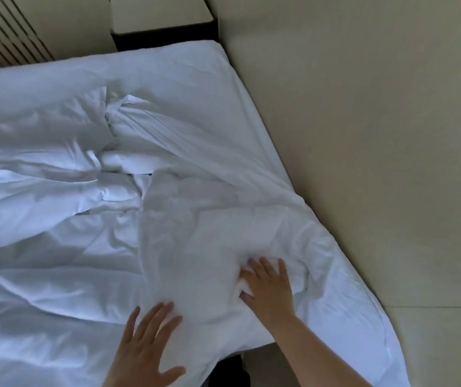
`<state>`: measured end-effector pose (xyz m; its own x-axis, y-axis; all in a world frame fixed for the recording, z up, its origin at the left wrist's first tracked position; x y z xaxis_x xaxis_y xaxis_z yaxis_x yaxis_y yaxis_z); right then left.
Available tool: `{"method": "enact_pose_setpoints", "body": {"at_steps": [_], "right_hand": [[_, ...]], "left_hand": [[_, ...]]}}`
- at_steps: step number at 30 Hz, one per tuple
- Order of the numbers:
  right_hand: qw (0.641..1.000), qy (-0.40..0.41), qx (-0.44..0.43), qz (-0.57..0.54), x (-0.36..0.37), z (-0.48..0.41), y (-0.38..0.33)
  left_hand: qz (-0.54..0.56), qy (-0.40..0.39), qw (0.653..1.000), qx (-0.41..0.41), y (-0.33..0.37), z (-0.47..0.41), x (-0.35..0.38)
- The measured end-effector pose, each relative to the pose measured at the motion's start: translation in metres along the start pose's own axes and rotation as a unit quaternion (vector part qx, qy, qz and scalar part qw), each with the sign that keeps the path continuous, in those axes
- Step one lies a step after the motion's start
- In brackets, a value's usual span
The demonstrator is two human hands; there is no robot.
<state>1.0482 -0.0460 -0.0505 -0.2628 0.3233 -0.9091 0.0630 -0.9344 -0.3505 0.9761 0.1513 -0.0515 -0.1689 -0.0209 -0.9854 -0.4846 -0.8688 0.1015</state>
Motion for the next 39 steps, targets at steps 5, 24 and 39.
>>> {"method": "enact_pose_setpoints", "body": {"at_steps": [5, 24, 39], "right_hand": [[0.996, 0.027, 0.065, -0.045, -0.048, -0.055, -0.011], [0.678, 0.228, 0.461, -0.526, 0.116, 0.108, -0.087], [0.859, 0.124, 0.439, -0.232, 0.139, 0.180, -0.124]], "left_hand": [[-0.035, -0.065, 0.995, -0.065, -0.058, 0.022, 0.032], [-0.026, 0.002, 0.994, 0.107, -0.088, 0.080, 0.049], [-0.024, -0.058, 0.986, 0.152, -0.087, 0.173, 0.073]]}}
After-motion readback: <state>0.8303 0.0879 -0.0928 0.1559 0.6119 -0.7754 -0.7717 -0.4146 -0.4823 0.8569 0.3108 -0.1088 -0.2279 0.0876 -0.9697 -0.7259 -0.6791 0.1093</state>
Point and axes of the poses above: each hand's wrist, its own z-axis away from the middle knuckle, its own x-axis out of the palm, y = z × x, the point moved 8 cm from there along -z, towards the middle knuckle, and after that the axes turned 12 degrees about -z, right-handed, at the moved point
